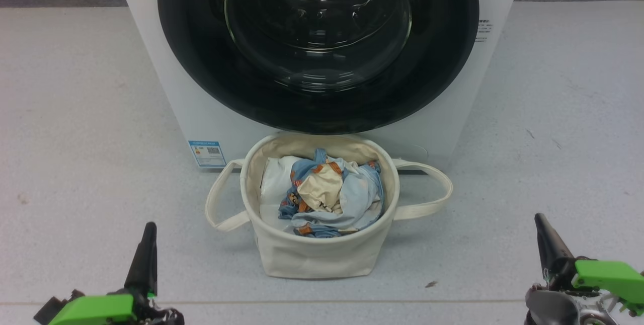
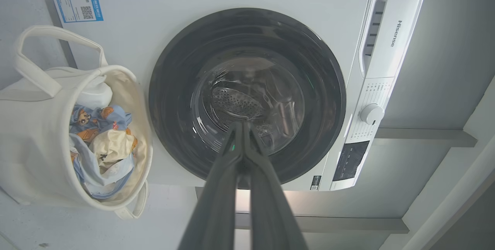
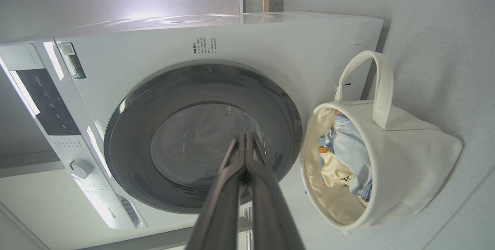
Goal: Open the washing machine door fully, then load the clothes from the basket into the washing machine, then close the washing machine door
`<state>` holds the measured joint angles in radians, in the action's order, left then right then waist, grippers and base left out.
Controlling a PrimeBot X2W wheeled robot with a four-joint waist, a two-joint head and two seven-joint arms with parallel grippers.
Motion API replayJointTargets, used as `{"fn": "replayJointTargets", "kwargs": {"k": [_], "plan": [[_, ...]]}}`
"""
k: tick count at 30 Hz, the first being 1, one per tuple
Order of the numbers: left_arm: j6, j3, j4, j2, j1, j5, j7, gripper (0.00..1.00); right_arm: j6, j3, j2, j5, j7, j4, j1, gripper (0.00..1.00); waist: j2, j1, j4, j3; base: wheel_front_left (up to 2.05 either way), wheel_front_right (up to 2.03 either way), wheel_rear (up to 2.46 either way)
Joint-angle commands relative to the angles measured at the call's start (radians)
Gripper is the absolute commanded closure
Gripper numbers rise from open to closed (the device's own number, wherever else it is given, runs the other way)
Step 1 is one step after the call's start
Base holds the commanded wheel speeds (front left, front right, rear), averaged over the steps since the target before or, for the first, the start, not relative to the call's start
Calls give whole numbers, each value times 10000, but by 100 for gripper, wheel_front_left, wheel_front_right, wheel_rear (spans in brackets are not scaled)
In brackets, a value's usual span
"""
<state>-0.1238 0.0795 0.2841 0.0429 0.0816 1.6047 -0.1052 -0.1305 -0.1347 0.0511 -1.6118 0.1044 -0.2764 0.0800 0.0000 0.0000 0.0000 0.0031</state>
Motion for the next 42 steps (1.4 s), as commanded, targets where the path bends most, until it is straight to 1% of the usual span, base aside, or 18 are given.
{"fn": "replayJointTargets", "kwargs": {"k": [1, 5, 7, 11, 16, 24, 30, 34, 42], "plan": [[0, 0, 0, 0, 0, 0, 0, 0, 0, 0, 0, 0, 0, 0, 0, 0, 0, 0, 0, 0, 0, 0, 0], [15, -18, 490, -44, -129, -2, 16, 0, 0, 22, -21, 0, -9, -486, -149, 0, 0, 0, 1, 0, 0, 0, 0], [53, 4, 475, -26, -81, -3, 29, 0, 0, 46, -21, -3, -42, -478, -92, 0, 0, 1, 7, 2, 0, 0, 0], [123, 36, 469, 11, 31, -18, 59, 0, 0, 71, -20, -74, -144, -531, 24, 0, 0, 22, 39, -21, 0, 0, 0], [206, 87, 456, 72, 169, -45, 107, 0, 0, 75, -19, -163, -273, -574, 191, 0, 0, 2, 70, -13, 0, 0, 0], [322, 159, 398, 171, 399, -74, 151, 0, 0, -3, -13, -188, -485, -484, 379, 0, 0, 1, 118, -17, 0, 0, 0], [337, 80, 254, 343, 567, -327, 226, 0, 0, 186, 40, -63, -516, -536, 578, 0, 0, 0, 162, -36, 0, 0, 0], [340, -62, 166, 507, 656, -681, 341, 0, 0, 443, 217, 574, -775, -483, 746, 0, 0, 0, 193, -43, 0, 0, 0], [342, -577, 79, 978, 842, -1871, 762, 0, -1, 1072, 482, 2405, -1066, -267, 1032, 0, 0, 0, 263, -45, 0, 0, 0]]}}
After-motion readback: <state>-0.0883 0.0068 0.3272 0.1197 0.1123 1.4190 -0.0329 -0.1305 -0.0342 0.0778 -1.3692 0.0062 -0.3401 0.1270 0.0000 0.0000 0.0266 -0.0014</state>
